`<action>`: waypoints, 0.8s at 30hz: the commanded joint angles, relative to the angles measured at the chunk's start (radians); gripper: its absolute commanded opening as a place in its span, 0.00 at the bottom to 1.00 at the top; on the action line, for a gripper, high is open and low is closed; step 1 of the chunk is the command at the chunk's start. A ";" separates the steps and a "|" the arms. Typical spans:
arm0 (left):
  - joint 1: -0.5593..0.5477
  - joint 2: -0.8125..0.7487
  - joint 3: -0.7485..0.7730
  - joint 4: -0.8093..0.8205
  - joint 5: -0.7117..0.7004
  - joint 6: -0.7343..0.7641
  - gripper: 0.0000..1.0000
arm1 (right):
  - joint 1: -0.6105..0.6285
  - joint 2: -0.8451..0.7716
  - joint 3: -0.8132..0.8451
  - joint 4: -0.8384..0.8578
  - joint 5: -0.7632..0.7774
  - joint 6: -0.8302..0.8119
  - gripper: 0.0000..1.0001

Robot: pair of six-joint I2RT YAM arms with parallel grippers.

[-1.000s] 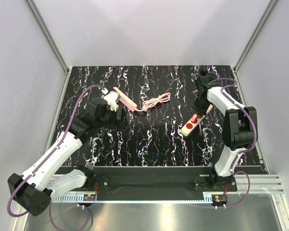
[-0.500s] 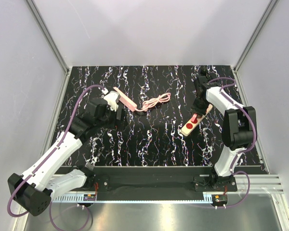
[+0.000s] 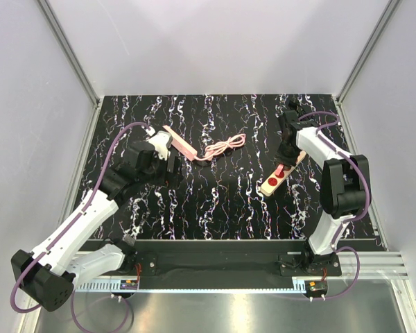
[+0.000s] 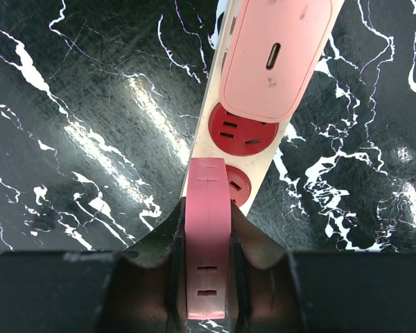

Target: Insert the plug

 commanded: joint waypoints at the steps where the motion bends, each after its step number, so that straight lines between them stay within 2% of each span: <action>1: -0.003 -0.010 0.000 0.036 -0.024 0.016 0.99 | 0.006 0.099 -0.108 -0.144 0.102 -0.080 0.00; 24: -0.003 -0.002 0.002 0.033 -0.030 0.016 0.99 | 0.067 0.098 -0.111 -0.203 0.218 -0.108 0.00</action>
